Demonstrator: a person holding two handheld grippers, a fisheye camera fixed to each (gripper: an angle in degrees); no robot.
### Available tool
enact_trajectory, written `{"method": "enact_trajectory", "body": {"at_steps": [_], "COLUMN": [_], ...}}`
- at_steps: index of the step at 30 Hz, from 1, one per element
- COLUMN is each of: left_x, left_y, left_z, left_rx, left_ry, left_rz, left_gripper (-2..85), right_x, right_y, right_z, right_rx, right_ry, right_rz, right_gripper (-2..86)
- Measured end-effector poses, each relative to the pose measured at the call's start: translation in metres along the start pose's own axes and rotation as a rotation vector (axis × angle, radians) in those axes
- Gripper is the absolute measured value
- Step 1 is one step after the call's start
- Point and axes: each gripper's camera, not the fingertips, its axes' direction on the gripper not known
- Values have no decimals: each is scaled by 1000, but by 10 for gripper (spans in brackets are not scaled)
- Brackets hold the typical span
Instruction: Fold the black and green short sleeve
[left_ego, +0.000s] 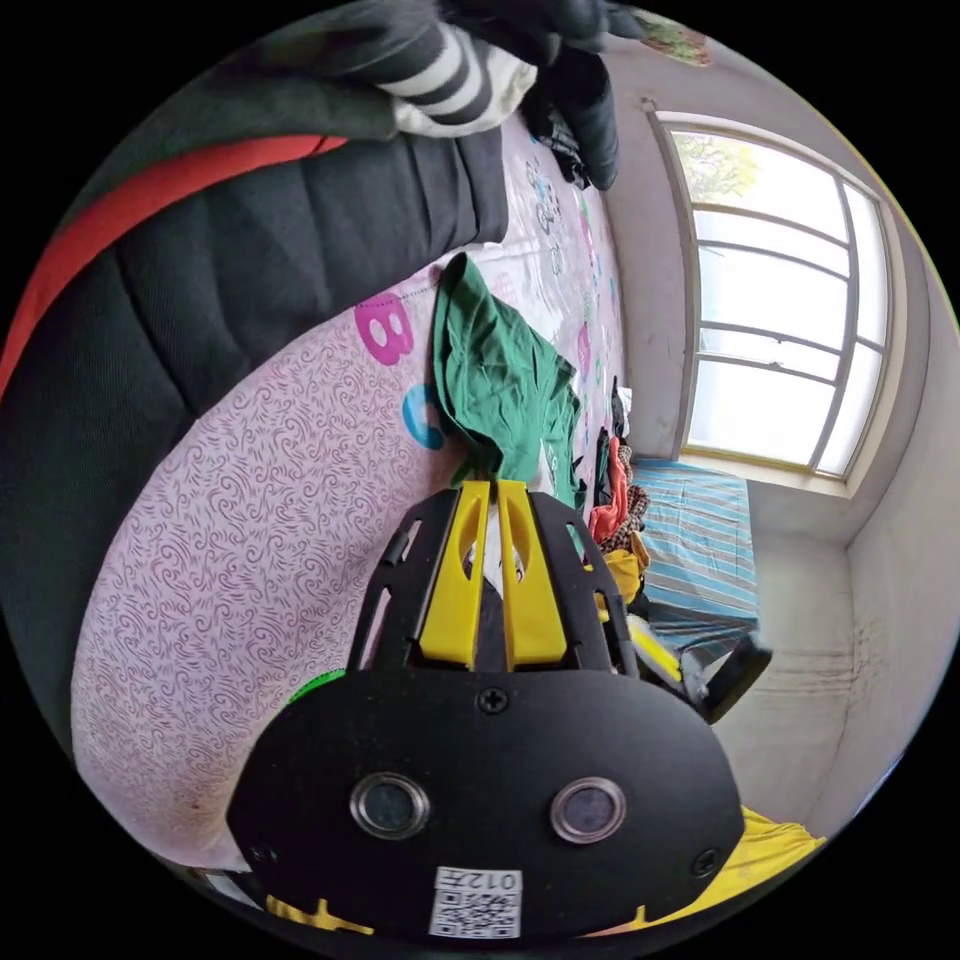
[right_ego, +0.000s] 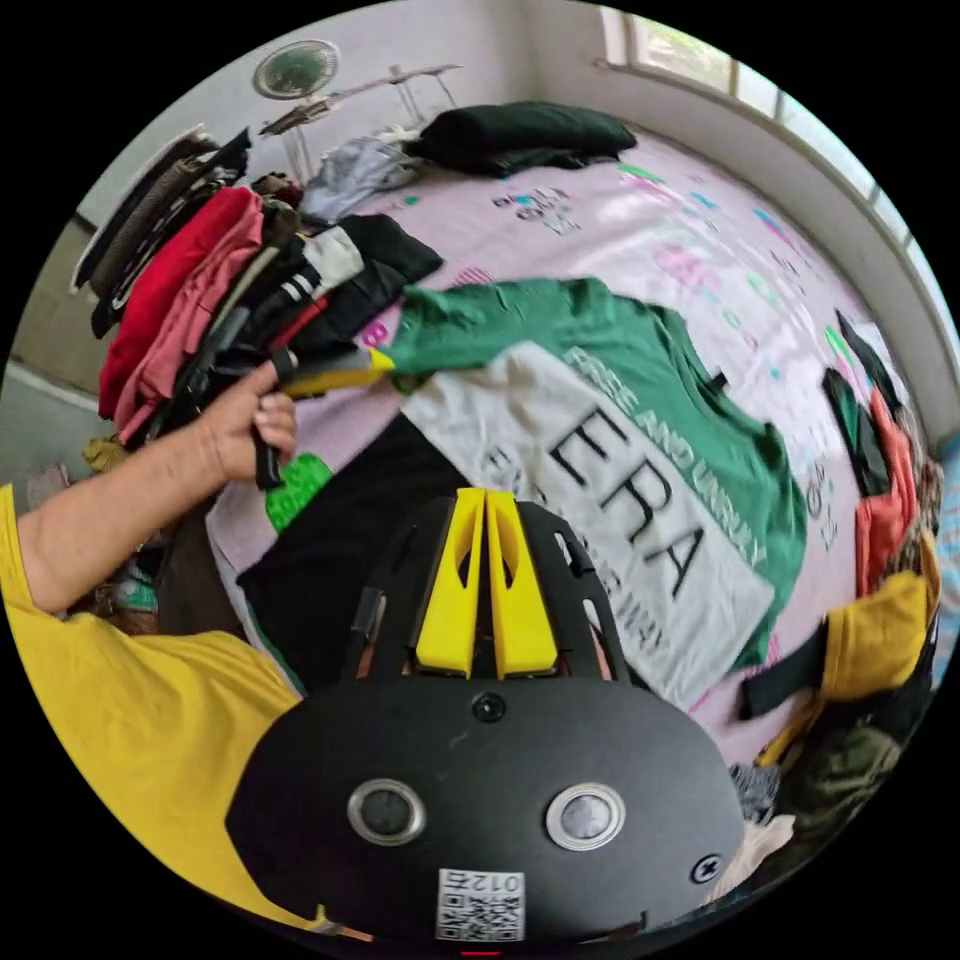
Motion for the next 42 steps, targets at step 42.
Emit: {"method": "enact_trajectory", "body": {"at_steps": [42], "left_x": [29], "left_y": [272], "left_z": [304], "left_rx": [-73], "left_ry": [-524], "left_rz": [918], "left_gripper": [2], "right_x": [396], "right_y": [-5], "right_z": [-143], "right_rx": [355], "right_ry": [-469], "right_rz": [367], "right_gripper": [3]}}
